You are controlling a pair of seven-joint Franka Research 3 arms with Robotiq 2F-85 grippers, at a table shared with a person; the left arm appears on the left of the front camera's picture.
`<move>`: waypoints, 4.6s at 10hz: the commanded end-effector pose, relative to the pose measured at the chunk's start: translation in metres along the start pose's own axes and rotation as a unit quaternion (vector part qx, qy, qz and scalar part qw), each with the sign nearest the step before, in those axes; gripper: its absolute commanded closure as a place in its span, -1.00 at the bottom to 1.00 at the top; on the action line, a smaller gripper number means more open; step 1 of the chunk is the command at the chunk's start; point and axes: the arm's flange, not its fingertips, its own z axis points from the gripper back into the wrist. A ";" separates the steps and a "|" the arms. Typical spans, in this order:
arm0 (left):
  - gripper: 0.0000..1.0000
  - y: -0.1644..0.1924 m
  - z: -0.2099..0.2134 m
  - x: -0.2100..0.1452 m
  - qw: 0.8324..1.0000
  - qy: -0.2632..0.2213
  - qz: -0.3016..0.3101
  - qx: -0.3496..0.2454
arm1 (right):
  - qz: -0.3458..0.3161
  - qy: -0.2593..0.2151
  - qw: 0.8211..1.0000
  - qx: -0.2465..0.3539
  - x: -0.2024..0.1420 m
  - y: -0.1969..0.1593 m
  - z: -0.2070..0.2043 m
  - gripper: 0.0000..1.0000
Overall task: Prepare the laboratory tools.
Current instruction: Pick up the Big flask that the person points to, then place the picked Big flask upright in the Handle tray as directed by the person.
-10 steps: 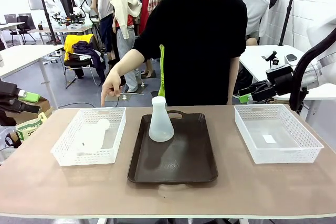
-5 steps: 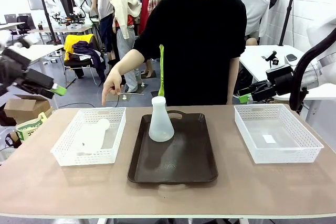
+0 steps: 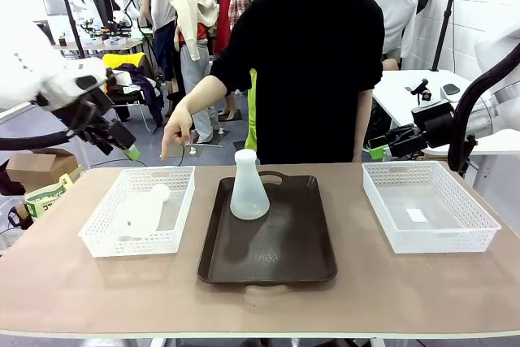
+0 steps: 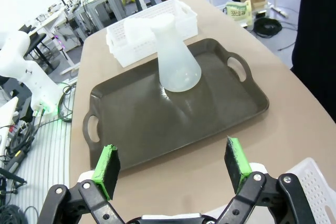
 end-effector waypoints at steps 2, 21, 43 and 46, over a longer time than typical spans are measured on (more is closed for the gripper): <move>-1.00 0.000 -0.047 0.041 0.998 0.052 0.024 0.039 | -0.007 0.006 1.000 -0.001 0.000 0.000 0.000 -1.00; -0.58 0.048 -0.208 0.073 0.983 0.150 0.087 0.061 | -0.007 0.006 1.000 -0.001 0.000 0.000 0.000 -1.00; 1.00 0.043 -0.217 0.066 0.982 0.163 0.083 0.049 | -0.007 0.006 1.000 -0.001 0.000 0.000 0.000 -1.00; 1.00 0.043 -0.217 0.066 0.982 0.163 0.083 0.049 | -0.007 0.006 1.000 -0.001 0.000 0.000 0.000 -1.00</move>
